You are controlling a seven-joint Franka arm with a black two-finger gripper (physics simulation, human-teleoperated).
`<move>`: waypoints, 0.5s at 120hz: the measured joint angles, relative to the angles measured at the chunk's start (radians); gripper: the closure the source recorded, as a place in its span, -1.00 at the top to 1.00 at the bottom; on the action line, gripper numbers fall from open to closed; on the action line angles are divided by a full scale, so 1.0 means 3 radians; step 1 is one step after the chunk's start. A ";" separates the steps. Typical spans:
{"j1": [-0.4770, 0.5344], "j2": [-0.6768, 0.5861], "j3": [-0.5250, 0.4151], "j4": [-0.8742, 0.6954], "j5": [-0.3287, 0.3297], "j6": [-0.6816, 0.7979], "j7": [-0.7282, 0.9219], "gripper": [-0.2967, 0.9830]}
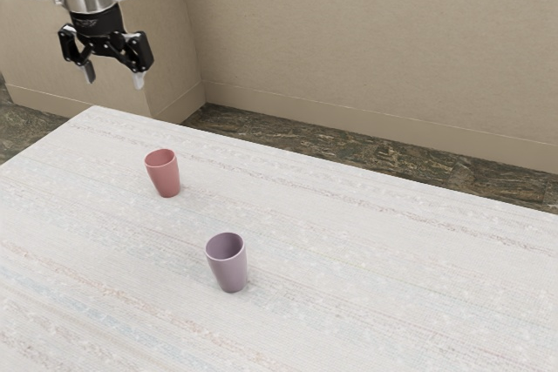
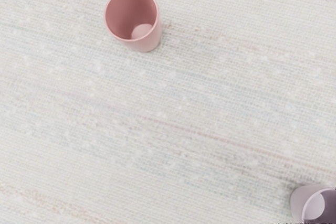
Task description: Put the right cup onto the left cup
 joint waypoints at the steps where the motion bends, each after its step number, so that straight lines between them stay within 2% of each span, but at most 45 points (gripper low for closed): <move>1: -0.0001 0.0000 -0.0001 0.0000 0.0000 0.0000 0.0004 0.54; 32: 0.0004 -0.0001 -0.0043 -0.0153 -0.0061 0.0006 0.0107 0.54; 60: 0.0018 0.0008 -0.0054 -0.0612 -0.0183 0.0063 0.0168 0.54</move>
